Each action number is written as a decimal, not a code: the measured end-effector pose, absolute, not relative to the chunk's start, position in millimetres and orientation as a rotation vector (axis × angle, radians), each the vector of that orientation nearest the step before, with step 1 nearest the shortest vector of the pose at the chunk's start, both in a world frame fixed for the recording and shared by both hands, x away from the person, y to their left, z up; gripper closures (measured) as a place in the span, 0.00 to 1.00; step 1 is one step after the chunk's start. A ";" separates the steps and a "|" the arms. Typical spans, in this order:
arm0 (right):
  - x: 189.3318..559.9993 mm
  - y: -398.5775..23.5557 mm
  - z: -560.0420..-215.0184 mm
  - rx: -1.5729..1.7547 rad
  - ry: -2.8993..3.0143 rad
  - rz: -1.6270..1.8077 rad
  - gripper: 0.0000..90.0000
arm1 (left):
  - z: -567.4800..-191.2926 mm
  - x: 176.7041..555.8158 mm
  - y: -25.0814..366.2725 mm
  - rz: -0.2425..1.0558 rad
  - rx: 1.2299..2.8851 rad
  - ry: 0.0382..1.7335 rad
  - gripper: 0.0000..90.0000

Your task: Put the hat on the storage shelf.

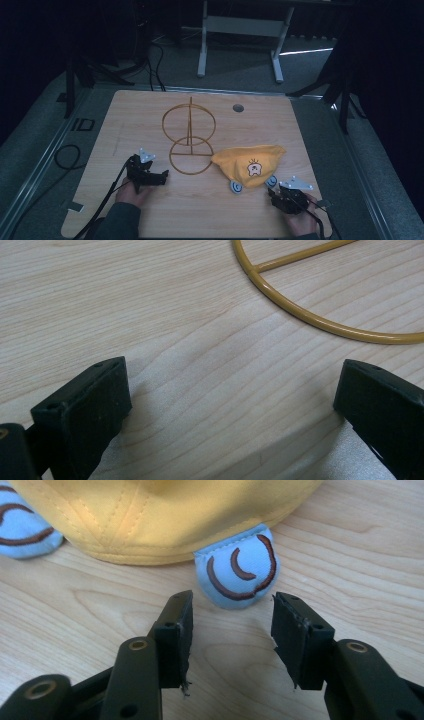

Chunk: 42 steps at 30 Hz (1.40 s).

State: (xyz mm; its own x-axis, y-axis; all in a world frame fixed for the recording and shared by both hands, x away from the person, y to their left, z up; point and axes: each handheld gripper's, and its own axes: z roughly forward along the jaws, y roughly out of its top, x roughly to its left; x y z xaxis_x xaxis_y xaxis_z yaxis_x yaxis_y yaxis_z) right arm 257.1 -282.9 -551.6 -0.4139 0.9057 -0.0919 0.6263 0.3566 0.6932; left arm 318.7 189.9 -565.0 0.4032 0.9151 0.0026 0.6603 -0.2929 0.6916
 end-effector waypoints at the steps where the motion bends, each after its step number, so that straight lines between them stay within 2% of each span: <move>1: 256.5 -282.7 -551.3 1.321 2.158 0.795 0.58 | -565.0 318.7 189.9 0.539 2.052 1.337 0.02; 7: 250.0 -278.3 -542.7 1.260 2.121 0.826 0.60 | -565.0 318.8 189.9 0.539 2.052 1.337 0.02; 16: 240.1 -249.0 -537.6 1.123 2.222 0.877 0.67 | -565.0 318.8 190.0 0.539 2.053 1.337 0.02; 21: 236.4 -229.2 -538.3 1.033 2.290 0.927 0.67 | -564.9 318.8 190.0 0.539 2.054 1.336 0.02; 25: 237.1 -206.5 -537.6 0.884 2.324 0.948 0.61 | -565.0 318.8 190.0 0.539 2.053 1.337 0.02; 31: 241.6 -180.8 -540.4 0.732 2.380 0.933 0.61 | -565.0 318.8 190.0 0.539 2.053 1.337 0.02; 42: 253.8 -167.0 -549.5 0.708 2.374 0.806 0.62 | -565.0 318.9 190.0 0.539 2.053 1.336 0.02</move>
